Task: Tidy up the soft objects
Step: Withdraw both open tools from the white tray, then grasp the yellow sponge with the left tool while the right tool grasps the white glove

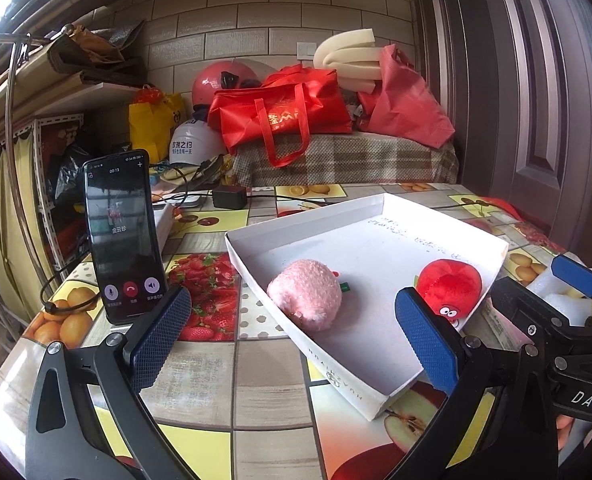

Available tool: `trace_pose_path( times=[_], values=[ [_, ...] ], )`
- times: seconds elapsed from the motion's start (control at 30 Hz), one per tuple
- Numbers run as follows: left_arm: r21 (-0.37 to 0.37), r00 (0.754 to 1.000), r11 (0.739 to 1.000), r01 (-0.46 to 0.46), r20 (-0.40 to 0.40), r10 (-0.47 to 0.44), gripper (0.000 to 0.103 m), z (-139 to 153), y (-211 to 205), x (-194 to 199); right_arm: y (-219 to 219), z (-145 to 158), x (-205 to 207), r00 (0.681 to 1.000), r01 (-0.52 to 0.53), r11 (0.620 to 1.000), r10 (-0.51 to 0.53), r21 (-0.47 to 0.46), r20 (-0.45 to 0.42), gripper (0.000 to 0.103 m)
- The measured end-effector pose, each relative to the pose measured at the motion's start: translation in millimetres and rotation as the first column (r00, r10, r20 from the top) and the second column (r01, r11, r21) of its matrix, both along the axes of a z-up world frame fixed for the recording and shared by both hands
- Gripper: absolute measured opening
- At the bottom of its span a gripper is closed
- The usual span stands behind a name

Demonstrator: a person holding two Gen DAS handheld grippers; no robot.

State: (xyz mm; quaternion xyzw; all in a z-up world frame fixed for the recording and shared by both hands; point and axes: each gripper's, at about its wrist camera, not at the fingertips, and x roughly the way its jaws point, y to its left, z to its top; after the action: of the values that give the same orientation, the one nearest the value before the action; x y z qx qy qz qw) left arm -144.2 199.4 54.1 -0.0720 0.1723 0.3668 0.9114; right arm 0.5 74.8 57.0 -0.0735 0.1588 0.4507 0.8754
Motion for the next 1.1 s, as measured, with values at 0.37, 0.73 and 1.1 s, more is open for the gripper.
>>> trace_pose_path(
  times=[0.37, 0.73, 1.1],
  values=[
    [-0.025, 0.950, 0.950, 0.310, -0.032, -0.311, 0.103, -1, -46, -16, -90, 1, 2, 0.999, -0.047, 0.999, 0.047, -0.019, -0.005, 0.103],
    [-0.148, 0.841, 0.855, 0.498, -0.159, -0.517, 0.103, -16, -70, 1, -179, -7, 44, 0.989, -0.024, 0.987, 0.001, -0.157, -0.146, 0.103],
    [-0.234, 0.799, 0.838, 0.493, -0.259, -0.542, 0.098, -32, -73, 22, -143, -35, 40, 0.972, -0.116, 0.932, 0.036, -0.344, -0.230, 0.103]
  ],
)
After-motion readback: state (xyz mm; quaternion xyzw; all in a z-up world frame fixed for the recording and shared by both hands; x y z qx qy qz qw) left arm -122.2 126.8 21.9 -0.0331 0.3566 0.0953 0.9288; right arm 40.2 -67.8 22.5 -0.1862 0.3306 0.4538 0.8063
